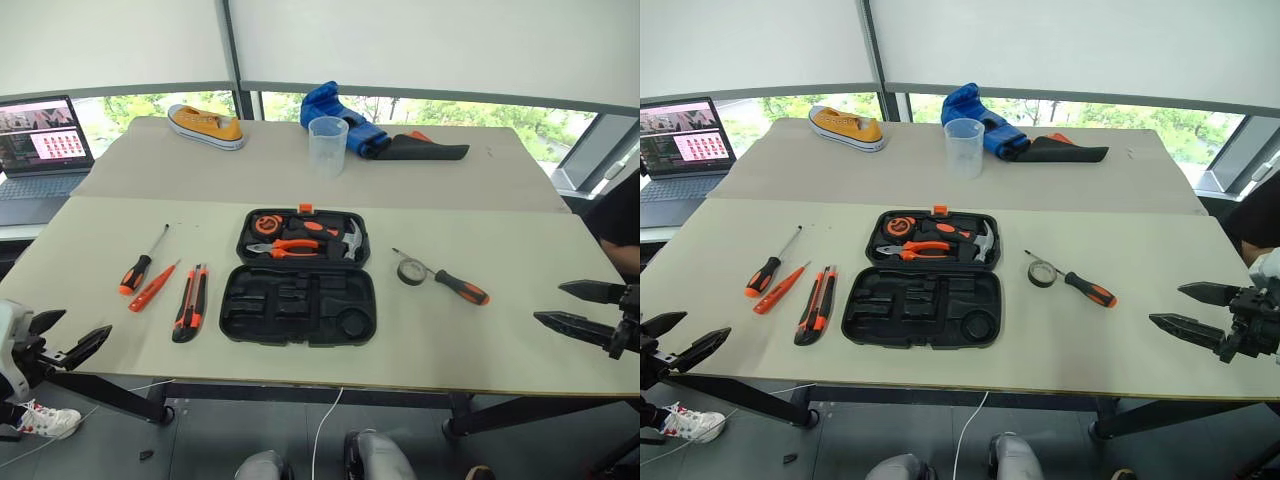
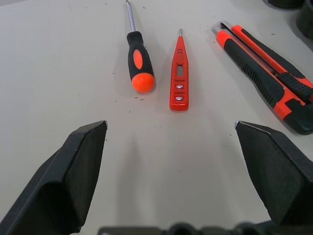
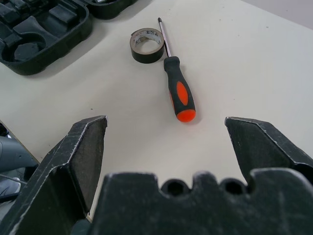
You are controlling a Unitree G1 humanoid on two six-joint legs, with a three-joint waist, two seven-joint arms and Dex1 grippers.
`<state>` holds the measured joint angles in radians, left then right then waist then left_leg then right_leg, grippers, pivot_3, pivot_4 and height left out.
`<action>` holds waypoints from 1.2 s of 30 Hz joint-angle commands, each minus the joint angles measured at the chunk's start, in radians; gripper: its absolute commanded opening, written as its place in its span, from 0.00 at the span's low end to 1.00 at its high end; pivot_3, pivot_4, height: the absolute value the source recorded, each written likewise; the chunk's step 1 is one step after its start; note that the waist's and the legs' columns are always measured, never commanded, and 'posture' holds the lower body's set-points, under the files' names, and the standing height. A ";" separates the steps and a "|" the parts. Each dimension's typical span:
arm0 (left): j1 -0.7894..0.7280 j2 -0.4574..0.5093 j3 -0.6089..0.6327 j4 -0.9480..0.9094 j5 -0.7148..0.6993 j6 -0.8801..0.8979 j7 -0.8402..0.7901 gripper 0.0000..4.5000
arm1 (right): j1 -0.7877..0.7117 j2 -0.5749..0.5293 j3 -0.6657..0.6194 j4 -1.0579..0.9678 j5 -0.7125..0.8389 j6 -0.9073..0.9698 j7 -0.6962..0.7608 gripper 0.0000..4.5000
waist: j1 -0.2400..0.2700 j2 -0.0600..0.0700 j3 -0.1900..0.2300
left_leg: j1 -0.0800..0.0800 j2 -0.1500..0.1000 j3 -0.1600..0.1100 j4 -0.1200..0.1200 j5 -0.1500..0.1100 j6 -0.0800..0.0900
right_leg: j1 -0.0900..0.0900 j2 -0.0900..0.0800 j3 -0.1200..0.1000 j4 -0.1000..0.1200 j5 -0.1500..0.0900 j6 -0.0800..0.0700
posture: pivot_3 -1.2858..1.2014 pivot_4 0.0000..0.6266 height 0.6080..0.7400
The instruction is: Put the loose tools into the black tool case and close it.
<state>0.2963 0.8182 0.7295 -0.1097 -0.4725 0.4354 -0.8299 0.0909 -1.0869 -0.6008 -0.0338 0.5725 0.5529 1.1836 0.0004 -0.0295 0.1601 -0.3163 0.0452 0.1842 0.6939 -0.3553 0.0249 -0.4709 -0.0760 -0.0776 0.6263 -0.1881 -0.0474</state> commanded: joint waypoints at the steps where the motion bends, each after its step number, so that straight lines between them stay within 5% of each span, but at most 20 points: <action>1: -0.025 0.028 0.012 -0.024 -0.009 0.022 0.013 1.00 | -0.016 0.008 -0.033 -0.020 0.006 -0.004 -0.023 1.00 | -0.001 0.000 0.000 | 0.000 0.000 0.000 0.000 0.000 0.000 | 0.000 0.000 0.000 0.000 0.000 0.000 | 0.52 0.24 0.88; 8: -0.270 0.128 -0.123 -0.026 -0.061 0.303 0.094 1.00 | -0.178 0.027 -0.029 -0.106 0.163 0.143 -0.104 1.00 | 0.002 0.000 0.000 | 0.001 -0.001 0.002 0.001 -0.002 -0.006 | 0.000 0.001 0.001 0.004 0.002 -0.001 | 0.52 0.24 0.88; 14: -0.597 0.173 -0.325 0.158 -0.018 0.463 0.147 1.00 | -0.330 0.019 0.107 -0.233 0.232 0.206 -0.110 1.00 | -0.007 0.000 0.000 | 0.001 -0.001 0.003 0.000 0.001 -0.008 | 0.001 0.005 0.002 0.004 0.004 -0.004 | 0.52 0.24 0.88; 22: -0.870 0.200 -0.575 0.515 0.182 0.396 0.167 1.00 | -0.464 0.063 0.276 -0.357 0.230 0.165 -0.129 1.00 | -0.019 0.000 0.000 | 0.004 -0.001 0.012 0.001 0.003 -0.006 | -0.002 0.009 0.000 0.004 0.006 -0.010 | 0.52 0.24 0.88; 32: -1.004 0.154 -0.637 0.772 0.272 0.329 0.141 1.00 | -0.446 0.075 0.326 -0.406 0.217 0.148 -0.117 1.00 | -0.012 -0.002 0.001 | 0.001 -0.001 0.012 0.002 0.002 -0.007 | -0.003 0.009 -0.004 0.003 0.005 -0.011 | 0.52 0.24 0.88; 36: -1.034 0.127 -0.651 0.886 0.298 0.308 0.125 0.74 | -0.468 0.082 0.336 -0.402 0.222 0.150 -0.127 1.00 | -0.012 -0.002 0.001 | 0.001 -0.001 0.012 0.005 0.003 -0.007 | -0.003 0.008 -0.004 0.005 0.005 -0.011 | 0.52 0.24 0.88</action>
<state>-0.7150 0.9377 0.0793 0.7484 -0.1917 0.7640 -0.6899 -0.3557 -1.0033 -0.2446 -0.4139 0.7887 0.7226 1.0616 -0.0115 -0.0314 0.1609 -0.3159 0.0442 0.1960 0.6996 -0.3528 0.0183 -0.4736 -0.0679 -0.0819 0.6318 -0.1830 -0.0581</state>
